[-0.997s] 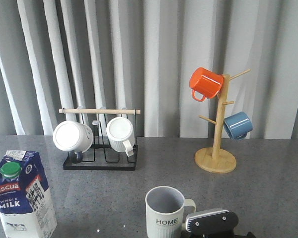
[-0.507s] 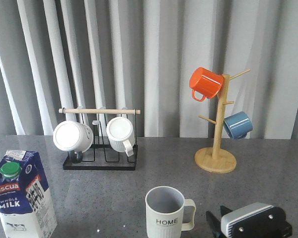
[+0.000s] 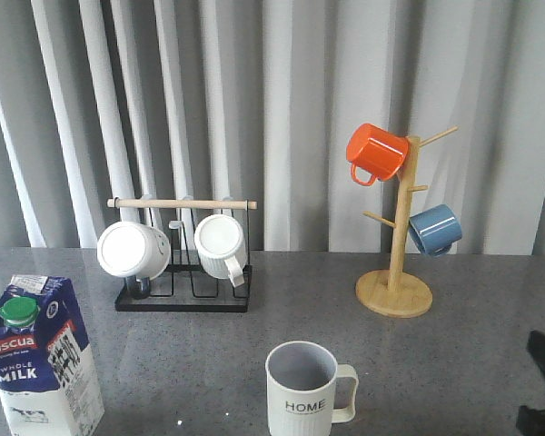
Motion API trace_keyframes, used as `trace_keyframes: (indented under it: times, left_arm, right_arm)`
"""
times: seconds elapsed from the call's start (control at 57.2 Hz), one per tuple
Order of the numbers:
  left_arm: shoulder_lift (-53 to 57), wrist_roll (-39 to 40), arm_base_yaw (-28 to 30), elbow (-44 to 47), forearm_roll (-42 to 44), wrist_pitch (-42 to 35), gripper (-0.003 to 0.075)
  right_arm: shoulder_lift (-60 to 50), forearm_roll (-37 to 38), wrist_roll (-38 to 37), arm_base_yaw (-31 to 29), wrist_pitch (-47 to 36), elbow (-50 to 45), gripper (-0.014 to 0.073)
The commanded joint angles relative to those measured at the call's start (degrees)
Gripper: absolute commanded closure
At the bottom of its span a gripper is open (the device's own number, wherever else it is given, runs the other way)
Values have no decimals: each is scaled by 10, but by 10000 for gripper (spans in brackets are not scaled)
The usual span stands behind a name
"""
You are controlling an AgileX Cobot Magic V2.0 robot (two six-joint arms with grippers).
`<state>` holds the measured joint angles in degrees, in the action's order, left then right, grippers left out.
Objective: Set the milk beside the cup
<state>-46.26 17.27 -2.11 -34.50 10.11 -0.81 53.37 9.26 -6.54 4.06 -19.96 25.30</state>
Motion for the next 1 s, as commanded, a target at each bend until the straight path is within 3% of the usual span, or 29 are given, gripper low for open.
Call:
trace_keyframes:
  times: [0.0,0.087,0.227,0.979]
  left_arm:
    - [2,3,-3,-20,-4,-41,207]
    - [2,3,-3,-20,-4,-41,207]
    - [2,3,-3,-20,-4,-41,207]
    - [2,3,-3,-20,-4,-41,207]
  right_arm:
    - [-44,49,-54,-34,-21,15,371]
    - [-79,59,-63,-55,2,15,423]
    - [-116,61,-62,-57,48,15,610]
    - [-123,59,-59,-57,36,15,603]
